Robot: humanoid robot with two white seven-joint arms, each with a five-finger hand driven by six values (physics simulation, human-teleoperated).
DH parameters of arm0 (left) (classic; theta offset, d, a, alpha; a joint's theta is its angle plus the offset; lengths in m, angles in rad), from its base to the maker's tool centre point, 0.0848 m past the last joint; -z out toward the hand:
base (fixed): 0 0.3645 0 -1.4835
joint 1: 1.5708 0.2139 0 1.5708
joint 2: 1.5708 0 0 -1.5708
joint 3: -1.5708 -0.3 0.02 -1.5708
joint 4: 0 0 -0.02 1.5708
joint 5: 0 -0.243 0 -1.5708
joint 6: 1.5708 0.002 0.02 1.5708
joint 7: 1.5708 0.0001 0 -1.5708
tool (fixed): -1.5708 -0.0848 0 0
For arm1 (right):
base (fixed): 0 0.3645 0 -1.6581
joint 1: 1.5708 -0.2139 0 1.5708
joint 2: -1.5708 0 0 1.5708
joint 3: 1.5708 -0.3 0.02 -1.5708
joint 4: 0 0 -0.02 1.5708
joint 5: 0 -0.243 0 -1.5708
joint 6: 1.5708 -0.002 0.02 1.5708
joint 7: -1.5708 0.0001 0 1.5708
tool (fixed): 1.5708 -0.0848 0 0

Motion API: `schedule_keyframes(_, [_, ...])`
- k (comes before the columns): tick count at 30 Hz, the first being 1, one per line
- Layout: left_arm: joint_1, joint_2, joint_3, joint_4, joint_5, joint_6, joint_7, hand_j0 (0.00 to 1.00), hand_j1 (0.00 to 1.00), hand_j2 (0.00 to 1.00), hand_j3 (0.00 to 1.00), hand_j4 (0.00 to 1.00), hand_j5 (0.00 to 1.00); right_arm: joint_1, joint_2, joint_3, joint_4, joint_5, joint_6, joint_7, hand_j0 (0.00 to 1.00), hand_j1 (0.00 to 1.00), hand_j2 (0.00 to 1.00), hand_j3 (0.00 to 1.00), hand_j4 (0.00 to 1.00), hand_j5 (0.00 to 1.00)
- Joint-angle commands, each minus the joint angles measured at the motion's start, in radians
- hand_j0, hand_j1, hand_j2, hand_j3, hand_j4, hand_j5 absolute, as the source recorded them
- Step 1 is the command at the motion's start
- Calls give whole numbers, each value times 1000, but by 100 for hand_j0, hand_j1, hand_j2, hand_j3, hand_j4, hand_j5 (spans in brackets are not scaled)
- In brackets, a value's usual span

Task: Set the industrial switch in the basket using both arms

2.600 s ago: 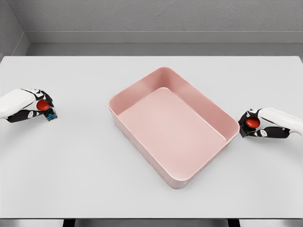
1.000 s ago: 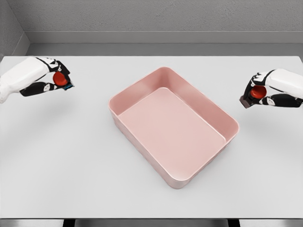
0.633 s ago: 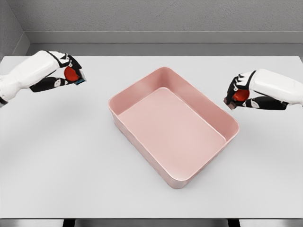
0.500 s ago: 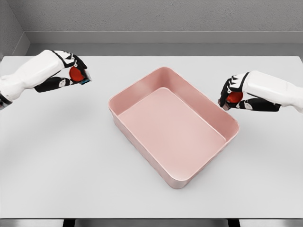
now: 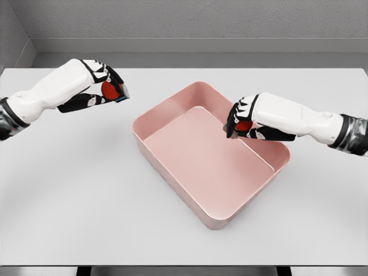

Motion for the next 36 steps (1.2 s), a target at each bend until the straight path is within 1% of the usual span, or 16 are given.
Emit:
schedule_keyframes(1, [0, -13, 0, -8, 4, 1, 1, 44, 44, 44, 44, 44, 44, 0, 21, 9, 0, 8, 2, -2, 91, 91, 91, 91, 91, 91])
schedule_keyframes(2, [0, -18, -8, -12, 3, 1, -1, 45, 45, 45, 45, 45, 45, 0, 21, 9, 1, 8, 2, -3, 100, 100, 100, 100, 100, 100])
schedule_keyframes(8, [0, -35, -26, -49, 3, 1, -16, 45, 45, 45, 45, 45, 45, 0, 21, 9, 1, 9, 2, -3, 100, 100, 100, 100, 100, 100])
schedule_keyframes(10, [-2, -48, -37, -63, 1, 1, -27, 45, 45, 45, 45, 45, 45, -17, 29, 10, -2, 9, 2, -3, 100, 100, 100, 100, 100, 100])
schedule_keyframes(11, [-6, -56, -37, -65, 1, 1, -29, 45, 45, 45, 45, 45, 45, -28, 33, 10, -14, 9, 2, -3, 100, 100, 100, 100, 100, 100])
schedule_keyframes(14, [-31, -62, -63, -69, 1, 1, -30, 45, 45, 45, 45, 45, 45, -40, 27, 4, -13, 3, 2, -3, 100, 100, 100, 100, 100, 100])
schedule_keyframes(15, [-34, -64, -64, -71, 1, 1, -30, 45, 45, 45, 45, 45, 45, -38, 11, -3, -8, 0, 2, -2, 100, 100, 100, 100, 100, 100])
schedule_keyframes(16, [-38, -77, -64, -71, 1, 1, -32, 45, 45, 45, 45, 45, 45, -34, -29, -7, -3, -1, 2, -3, 100, 100, 100, 100, 100, 100])
schedule_keyframes(17, [-40, -79, -66, -72, 1, 1, -41, 45, 45, 45, 45, 45, 45, -25, -60, -33, 6, -1, 2, -3, 100, 100, 100, 100, 100, 100])
schedule_keyframes(19, [-49, -91, -77, -75, 1, 1, -42, 46, 46, 46, 46, 46, 46, 12, -83, -95, 69, -1, 2, -3, 100, 100, 100, 100, 100, 100])
schedule_keyframes(20, [-66, -96, -95, -77, 1, 1, -42, 46, 46, 46, 46, 46, 46, 18, -98, -111, 81, -1, 2, -3, 100, 100, 100, 100, 100, 100])
schedule_keyframes(23, [-77, -120, -109, -78, -2, 1, -53, 47, 47, 47, 47, 47, 47, 20, -103, -114, 135, -3, 2, -3, 100, 100, 100, 100, 100, 100])
schedule_keyframes(28, [-113, -159, -153, -78, -3, 1, -76, 47, 47, 47, 47, 47, 47, 25, -102, -114, 133, -3, 2, -3, 100, 100, 100, 100, 100, 100])
schedule_keyframes(31, [-149, -183, -189, -78, -3, 1, -87, 47, 47, 47, 47, 47, 47, 26, -102, -114, 128, -3, 2, -3, 100, 100, 100, 100, 100, 100])
schedule_keyframes(34, [-166, -208, -192, -78, -17, 1, -88, 49, 49, 49, 49, 49, 49, 28, -102, -114, 128, -3, 2, -3, 100, 100, 100, 100, 100, 100])
schedule_keyframes(36, [-183, -208, -216, -78, -17, 1, -88, 50, 50, 50, 50, 50, 50, 28, -102, -114, 128, -3, 2, -3, 100, 100, 100, 100, 100, 100])
